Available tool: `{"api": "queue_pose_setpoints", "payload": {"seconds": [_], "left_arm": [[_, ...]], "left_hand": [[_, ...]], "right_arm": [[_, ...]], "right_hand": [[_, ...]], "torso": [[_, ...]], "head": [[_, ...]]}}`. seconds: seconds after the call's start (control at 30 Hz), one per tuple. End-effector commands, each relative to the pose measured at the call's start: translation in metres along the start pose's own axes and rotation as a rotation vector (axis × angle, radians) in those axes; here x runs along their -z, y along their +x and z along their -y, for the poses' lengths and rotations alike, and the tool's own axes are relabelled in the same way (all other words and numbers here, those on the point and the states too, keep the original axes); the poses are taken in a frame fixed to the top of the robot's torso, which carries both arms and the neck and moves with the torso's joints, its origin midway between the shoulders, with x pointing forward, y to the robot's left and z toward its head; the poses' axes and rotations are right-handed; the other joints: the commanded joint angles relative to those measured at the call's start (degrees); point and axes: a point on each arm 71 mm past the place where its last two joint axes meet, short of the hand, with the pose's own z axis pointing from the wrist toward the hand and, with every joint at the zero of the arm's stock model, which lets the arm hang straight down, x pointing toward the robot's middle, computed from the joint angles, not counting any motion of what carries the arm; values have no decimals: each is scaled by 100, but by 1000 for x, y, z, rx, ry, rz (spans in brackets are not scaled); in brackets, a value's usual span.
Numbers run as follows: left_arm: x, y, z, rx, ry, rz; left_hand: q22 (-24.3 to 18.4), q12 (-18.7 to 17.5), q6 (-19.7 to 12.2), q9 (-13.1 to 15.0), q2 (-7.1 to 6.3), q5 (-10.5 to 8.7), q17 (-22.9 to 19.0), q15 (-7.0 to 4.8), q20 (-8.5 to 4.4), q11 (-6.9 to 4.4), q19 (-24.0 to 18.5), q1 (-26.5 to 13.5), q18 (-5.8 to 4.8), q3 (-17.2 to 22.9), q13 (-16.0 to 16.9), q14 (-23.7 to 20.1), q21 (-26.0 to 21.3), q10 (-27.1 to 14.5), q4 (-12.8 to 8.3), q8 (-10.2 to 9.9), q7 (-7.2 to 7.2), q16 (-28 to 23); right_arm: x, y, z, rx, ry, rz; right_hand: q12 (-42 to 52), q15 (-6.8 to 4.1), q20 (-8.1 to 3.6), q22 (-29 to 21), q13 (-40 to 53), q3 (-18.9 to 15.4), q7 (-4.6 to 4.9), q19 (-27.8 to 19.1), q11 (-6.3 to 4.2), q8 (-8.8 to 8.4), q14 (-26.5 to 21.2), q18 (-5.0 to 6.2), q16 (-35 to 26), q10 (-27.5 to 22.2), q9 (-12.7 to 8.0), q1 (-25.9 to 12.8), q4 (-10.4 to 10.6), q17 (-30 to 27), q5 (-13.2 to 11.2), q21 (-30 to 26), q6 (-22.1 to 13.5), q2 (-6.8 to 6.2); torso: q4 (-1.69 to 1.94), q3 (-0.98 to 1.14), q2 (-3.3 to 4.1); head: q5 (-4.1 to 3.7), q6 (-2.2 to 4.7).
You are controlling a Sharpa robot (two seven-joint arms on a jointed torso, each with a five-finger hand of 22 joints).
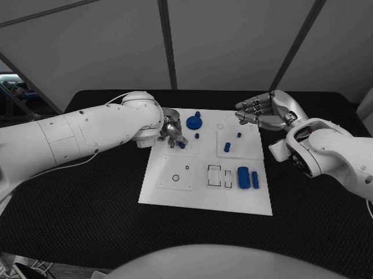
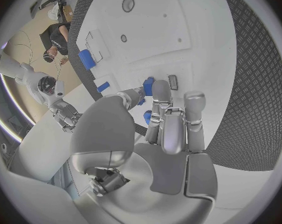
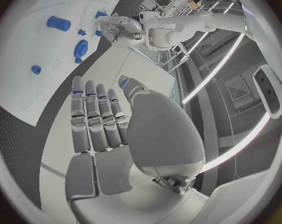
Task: Assemble the parts on the task board
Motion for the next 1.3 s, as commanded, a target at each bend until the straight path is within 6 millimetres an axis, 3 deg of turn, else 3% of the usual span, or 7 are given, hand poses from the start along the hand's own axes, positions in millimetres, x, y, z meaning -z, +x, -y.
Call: {"api": "queue_pose_setpoints", "payload": {"seconds": [0.03,0.47,0.57,1.3], "left_arm": [[-3,7,1,-31,-8,-43],[-5,8,4,-39,-10,-58],[-6,7,4,-37,-12,-55],[-7,7,3,-35,-18,-52]], "left_hand": [[-11,-10,0,-8,44,32,7,-38,3,-102,20,-9,-355,928,-14,227,9,126,-891,-4,-42,25],[95,59,76,40,56,16,16,-54,-8,-128,79,-217,-374,882,39,230,64,234,-848,26,-82,27],[129,-27,121,68,78,2,17,-65,-17,-144,100,-302,-380,818,-110,231,79,228,-820,50,-106,28],[342,18,264,213,112,-65,30,-119,-69,-214,238,-704,-419,293,-205,235,179,322,-682,119,-200,29]], "right_arm": [[-1,1,-2,5,-18,-9],[0,0,-2,6,-17,-8],[0,0,-2,6,-17,-9],[1,0,-2,6,-15,-9]], "right_hand": [[-24,11,4,-6,-5,-11,6,24,36,-10,10,18,4,-13,3,-19,-12,-6,29,-32,-18,5],[-27,10,3,-16,-6,-8,3,29,35,-10,9,19,2,-16,3,-13,-22,-20,37,-43,-20,6],[-27,10,3,-16,-6,-8,3,29,35,-10,9,19,2,-16,3,-13,-22,-20,37,-43,-20,6],[-29,12,4,-19,-7,-9,4,29,36,-12,6,18,1,-21,3,-15,-23,-25,38,-47,-23,4]], "torso": [[-4,4,-3],[-2,3,3],[3,2,2],[1,-1,0]], "head": [[-4,-3],[-34,-15],[-44,-24],[-63,-63]]}}
